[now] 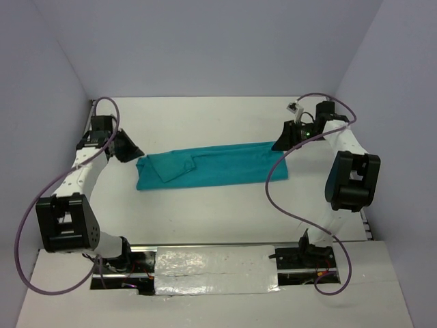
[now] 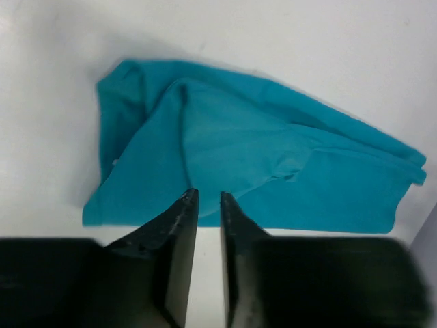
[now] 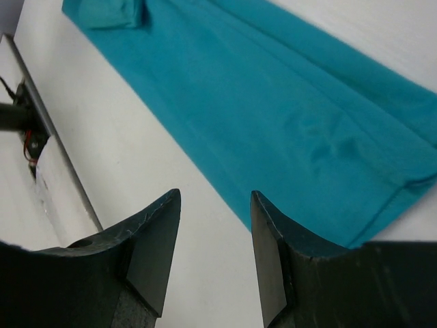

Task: Fold and stack the t-shirts
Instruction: Fold the other side of the tshirt into a rectangle

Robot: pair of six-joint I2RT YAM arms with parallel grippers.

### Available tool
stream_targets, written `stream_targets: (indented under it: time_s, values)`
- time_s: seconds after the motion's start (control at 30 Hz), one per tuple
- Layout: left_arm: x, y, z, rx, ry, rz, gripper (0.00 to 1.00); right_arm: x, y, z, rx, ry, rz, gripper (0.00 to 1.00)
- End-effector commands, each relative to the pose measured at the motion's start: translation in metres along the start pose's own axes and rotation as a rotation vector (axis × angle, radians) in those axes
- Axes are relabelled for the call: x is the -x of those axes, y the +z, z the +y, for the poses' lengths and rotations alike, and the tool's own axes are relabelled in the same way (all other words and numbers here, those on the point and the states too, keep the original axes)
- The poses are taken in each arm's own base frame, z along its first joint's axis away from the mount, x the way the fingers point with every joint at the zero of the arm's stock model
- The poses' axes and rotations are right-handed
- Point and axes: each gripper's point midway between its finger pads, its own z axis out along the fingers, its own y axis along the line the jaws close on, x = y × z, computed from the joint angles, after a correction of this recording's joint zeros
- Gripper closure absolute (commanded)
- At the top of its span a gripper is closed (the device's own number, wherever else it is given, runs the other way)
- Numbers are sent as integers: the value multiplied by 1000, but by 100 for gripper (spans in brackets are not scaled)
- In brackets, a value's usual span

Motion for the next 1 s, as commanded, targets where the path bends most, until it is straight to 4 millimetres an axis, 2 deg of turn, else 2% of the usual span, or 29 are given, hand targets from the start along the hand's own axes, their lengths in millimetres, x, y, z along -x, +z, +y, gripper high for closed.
stream_targets:
  time_s: [0.0,0.1,0.17,0.2,0.3,0.37,0.5,0.67,0.97]
  values:
    - [-18,-10,32,47,-35,22,63,-4,-5,32,63,-103,7,47]
    - [-31,-4,39,6,-24,72,30,-8,-2,37,75,-96,16,46]
    - [-33,4,41,-11,2,88,21,-9,0,37,84,-87,17,44]
    - [-37,11,45,-3,-3,116,12,-9,1,40,95,-84,18,44]
    - [-35,24,51,15,18,141,0,-8,0,41,97,-80,16,43]
    - [-28,29,48,2,48,139,1,-10,0,41,93,-80,18,43]
    - [-23,50,64,72,83,183,0,-12,1,41,95,-66,17,43]
    - [-12,60,66,74,146,184,0,-14,1,40,94,-60,20,43]
    - [-24,79,57,-41,195,274,0,-19,6,36,102,-40,37,42]
